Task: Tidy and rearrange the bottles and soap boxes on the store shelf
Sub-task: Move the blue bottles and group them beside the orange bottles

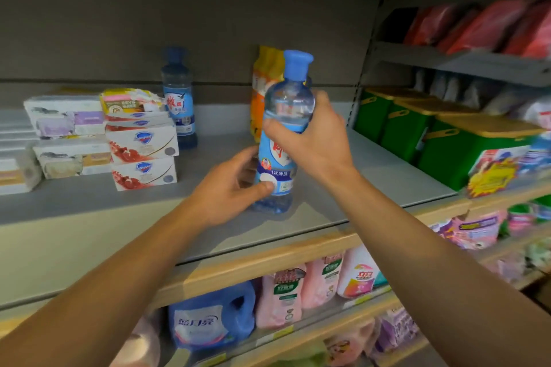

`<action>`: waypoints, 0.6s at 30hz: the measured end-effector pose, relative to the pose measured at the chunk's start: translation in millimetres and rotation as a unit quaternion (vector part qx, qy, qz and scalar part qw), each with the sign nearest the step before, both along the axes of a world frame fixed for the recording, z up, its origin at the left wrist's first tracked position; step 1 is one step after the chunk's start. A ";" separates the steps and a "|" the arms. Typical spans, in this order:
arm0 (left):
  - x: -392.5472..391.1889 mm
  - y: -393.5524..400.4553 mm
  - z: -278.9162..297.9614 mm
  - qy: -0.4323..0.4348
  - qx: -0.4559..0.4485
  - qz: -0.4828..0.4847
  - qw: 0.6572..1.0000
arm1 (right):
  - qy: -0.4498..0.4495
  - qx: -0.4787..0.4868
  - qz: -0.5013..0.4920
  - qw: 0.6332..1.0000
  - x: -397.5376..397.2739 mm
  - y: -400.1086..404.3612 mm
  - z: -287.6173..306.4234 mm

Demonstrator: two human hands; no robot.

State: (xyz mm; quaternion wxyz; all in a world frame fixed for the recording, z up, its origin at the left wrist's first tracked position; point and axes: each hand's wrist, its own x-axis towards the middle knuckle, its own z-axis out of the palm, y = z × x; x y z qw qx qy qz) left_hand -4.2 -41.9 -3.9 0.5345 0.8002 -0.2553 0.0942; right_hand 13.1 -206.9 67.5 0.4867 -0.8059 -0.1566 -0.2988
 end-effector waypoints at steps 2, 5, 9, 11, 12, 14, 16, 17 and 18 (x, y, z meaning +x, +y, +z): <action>9.4 -10.0 1.6 -0.018 0.067 0.036 0.997 | -0.012 -0.015 -0.030 0.999 2.2 -19.7 -4.3; 24.4 -19.9 0.2 -0.046 0.151 0.134 0.978 | -0.007 0.001 -0.064 0.998 13.3 -51.8 -7.4; 45.7 -12.7 -11.7 0.001 0.271 0.199 0.942 | 0.011 -0.011 -0.088 0.996 40.6 -84.7 -7.1; 50.9 -7.6 -21.0 0.012 0.326 0.218 0.920 | 0.025 -0.027 -0.086 0.996 56.9 -92.6 -11.3; 52.1 -6.6 -25.3 0.018 0.352 0.225 0.908 | 0.030 -0.029 -0.083 0.996 64.7 -95.2 -14.5; 54.1 -7.4 -31.3 0.019 0.405 0.238 0.883 | 0.035 -0.018 -0.083 0.996 77.9 -98.1 -20.5; 54.6 -9.2 -33.6 0.017 0.426 0.248 0.870 | 0.038 0.002 -0.078 0.996 86.8 -97.2 -23.8; 54.6 -9.8 -34.1 0.017 0.425 0.250 0.870 | 0.040 0.011 -0.072 0.997 89.5 -95.8 -25.1; 54.6 -10.1 -34.3 0.018 0.423 0.252 0.871 | 0.042 0.018 -0.063 0.997 91.6 -94.4 -27.1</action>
